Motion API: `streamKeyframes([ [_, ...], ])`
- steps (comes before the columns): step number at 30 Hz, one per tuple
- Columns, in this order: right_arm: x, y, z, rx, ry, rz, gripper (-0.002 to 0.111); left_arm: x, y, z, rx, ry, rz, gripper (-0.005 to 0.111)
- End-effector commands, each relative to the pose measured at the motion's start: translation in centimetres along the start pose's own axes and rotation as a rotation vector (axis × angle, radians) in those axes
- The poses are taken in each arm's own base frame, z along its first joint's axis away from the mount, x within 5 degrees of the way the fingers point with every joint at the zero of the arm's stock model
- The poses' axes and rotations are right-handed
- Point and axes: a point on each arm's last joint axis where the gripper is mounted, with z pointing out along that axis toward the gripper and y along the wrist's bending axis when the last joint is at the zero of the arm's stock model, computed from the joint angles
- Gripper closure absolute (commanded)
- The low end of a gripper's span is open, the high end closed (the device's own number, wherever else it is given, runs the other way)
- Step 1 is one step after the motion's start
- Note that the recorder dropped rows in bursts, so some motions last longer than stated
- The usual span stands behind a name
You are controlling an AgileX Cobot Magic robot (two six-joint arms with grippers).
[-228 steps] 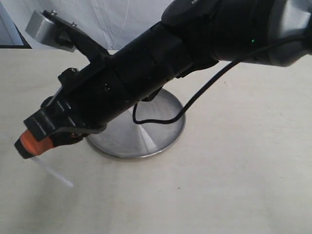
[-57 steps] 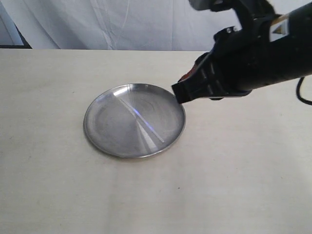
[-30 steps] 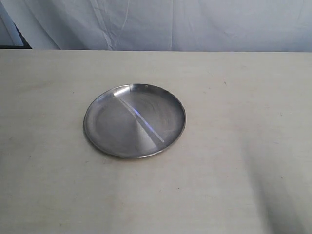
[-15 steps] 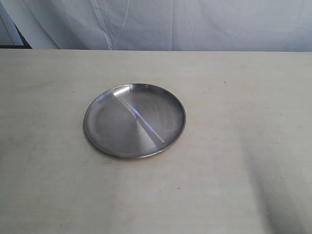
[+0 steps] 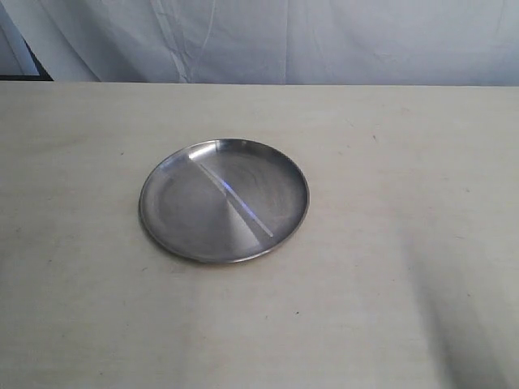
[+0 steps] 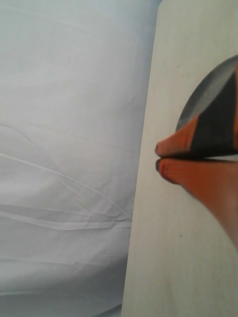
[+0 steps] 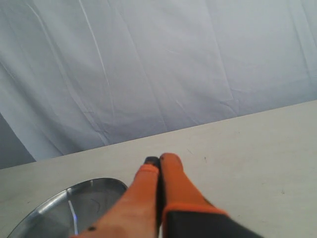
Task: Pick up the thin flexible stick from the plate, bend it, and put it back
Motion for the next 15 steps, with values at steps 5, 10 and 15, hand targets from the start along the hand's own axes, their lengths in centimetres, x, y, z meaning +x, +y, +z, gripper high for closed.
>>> streamKeyframes([
  [5,0.19,-0.08,-0.02,0.004,-0.002,0.017,0.108,0.12,0.03,-0.01,0.002,0.002,0.004,0.107],
  [10,0.19,-0.08,-0.02,0.004,-0.002,0.017,0.108,0.12,0.03,-0.01,0.002,0.002,0.004,0.107],
  [15,0.19,-0.08,-0.02,0.004,-0.002,0.017,0.108,0.12,0.03,-0.01,0.002,0.002,0.004,0.107],
])
